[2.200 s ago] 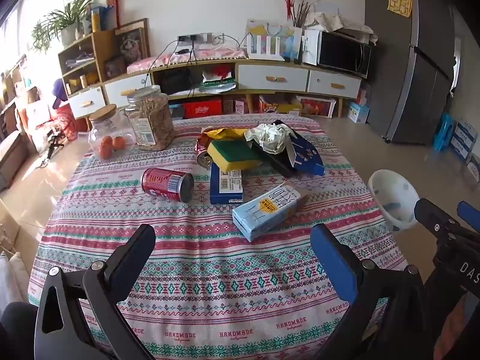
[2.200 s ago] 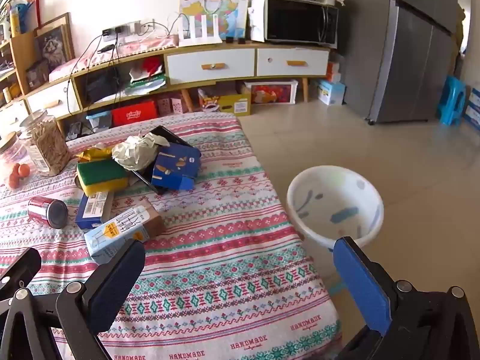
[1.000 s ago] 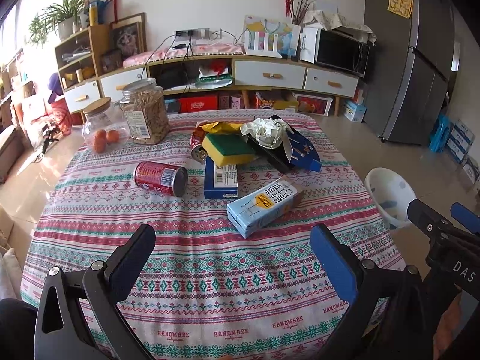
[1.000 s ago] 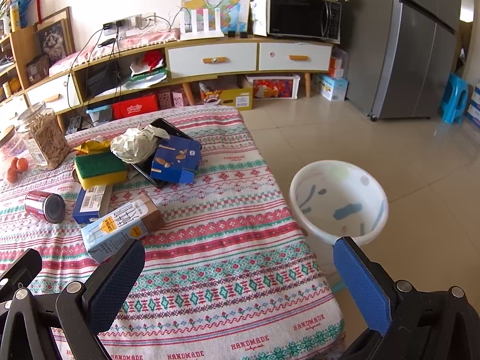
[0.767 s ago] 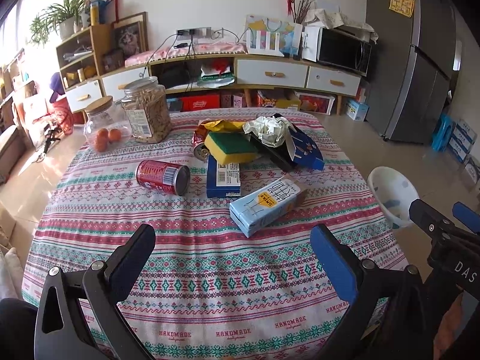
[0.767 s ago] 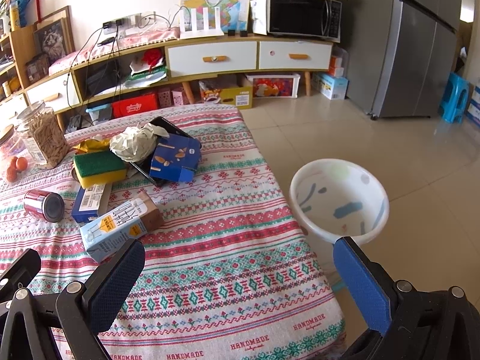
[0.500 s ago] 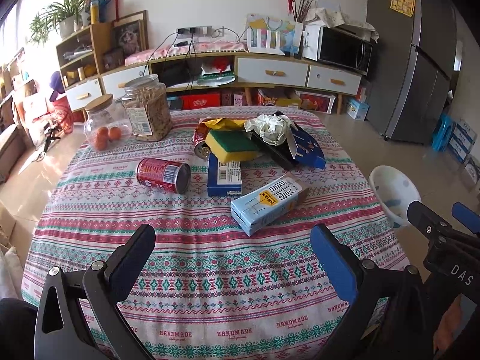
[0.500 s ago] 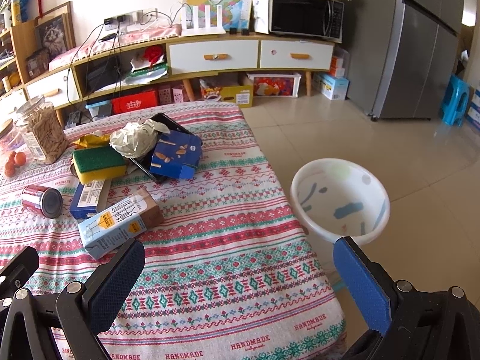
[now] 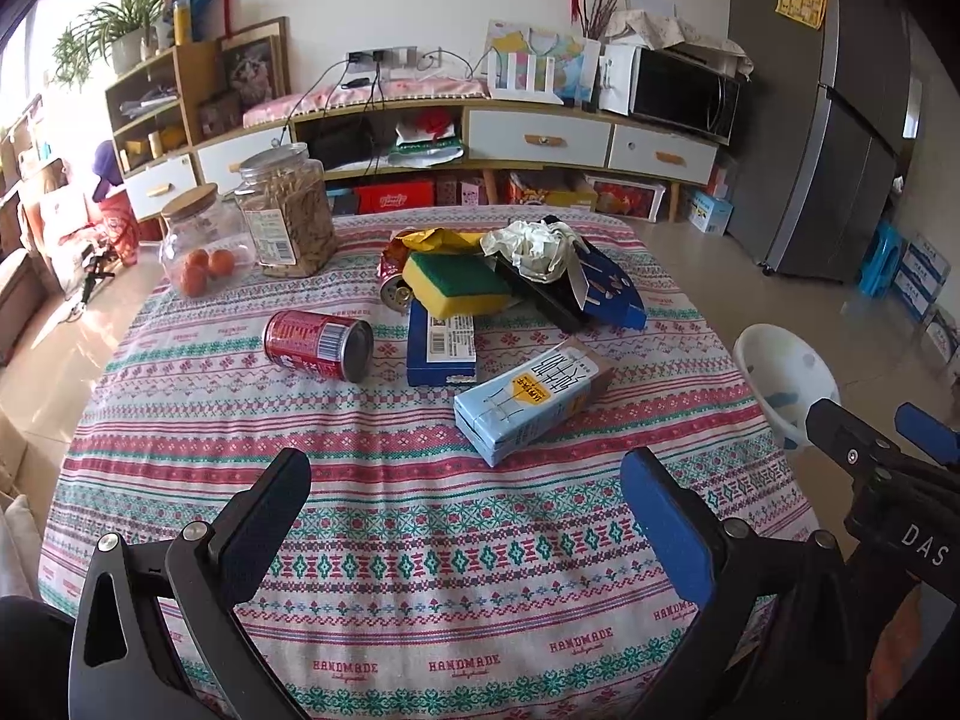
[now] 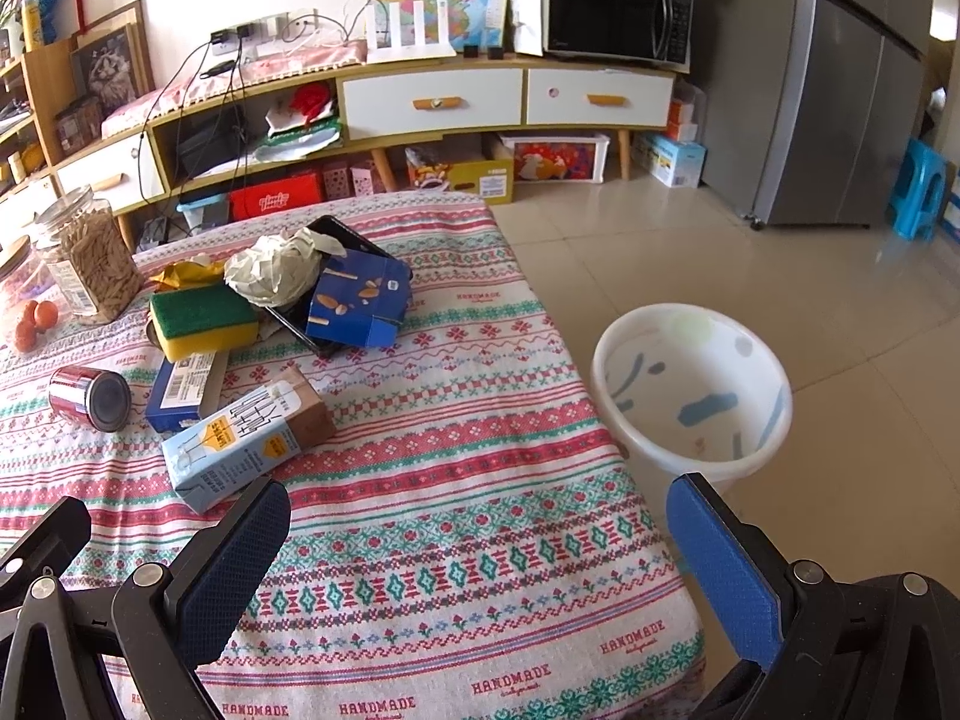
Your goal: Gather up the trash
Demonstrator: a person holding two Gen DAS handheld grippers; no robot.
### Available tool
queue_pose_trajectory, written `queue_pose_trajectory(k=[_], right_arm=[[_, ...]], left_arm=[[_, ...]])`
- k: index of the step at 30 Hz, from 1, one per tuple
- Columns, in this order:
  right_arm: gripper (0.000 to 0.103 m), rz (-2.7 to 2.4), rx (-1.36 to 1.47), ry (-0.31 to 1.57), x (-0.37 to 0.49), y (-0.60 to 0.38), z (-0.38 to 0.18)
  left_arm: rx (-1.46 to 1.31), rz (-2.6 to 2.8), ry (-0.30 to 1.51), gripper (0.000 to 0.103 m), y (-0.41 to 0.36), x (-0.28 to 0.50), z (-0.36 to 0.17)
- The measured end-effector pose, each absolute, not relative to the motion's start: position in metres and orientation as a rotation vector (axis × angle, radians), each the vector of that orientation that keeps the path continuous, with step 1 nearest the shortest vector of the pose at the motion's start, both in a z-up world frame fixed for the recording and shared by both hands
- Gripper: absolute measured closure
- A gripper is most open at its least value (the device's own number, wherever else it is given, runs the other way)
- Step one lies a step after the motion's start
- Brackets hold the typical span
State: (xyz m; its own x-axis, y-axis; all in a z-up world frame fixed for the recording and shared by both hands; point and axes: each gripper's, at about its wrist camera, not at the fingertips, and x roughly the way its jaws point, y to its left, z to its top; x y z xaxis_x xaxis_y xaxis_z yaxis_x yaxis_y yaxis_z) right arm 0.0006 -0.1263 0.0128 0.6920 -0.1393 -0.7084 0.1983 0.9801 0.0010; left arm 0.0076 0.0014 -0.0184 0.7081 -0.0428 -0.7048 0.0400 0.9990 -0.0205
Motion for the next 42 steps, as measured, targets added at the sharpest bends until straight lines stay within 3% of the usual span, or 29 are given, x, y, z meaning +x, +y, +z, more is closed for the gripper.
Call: queue_pose_trajectory(k=[23,35,42], right_arm=[[0.000,-0.173,0.077,0.817,0.007,-0.125,0.005],[0.000,0.028,0.244,1.003,0.083,-0.160,0.008],[0.000,0.157,0.319,1.159,0.173,-0.153,-0.001]], left_arm=[[-0.012,-0.059,0.799,0.000,0.002,0.011,-0.023],[-0.228,-0.179,0.965,0.000,0.052,0.072,-0.018],[0.110,-0.386,1.006,0.000,-0.020,0.111,-0.027]])
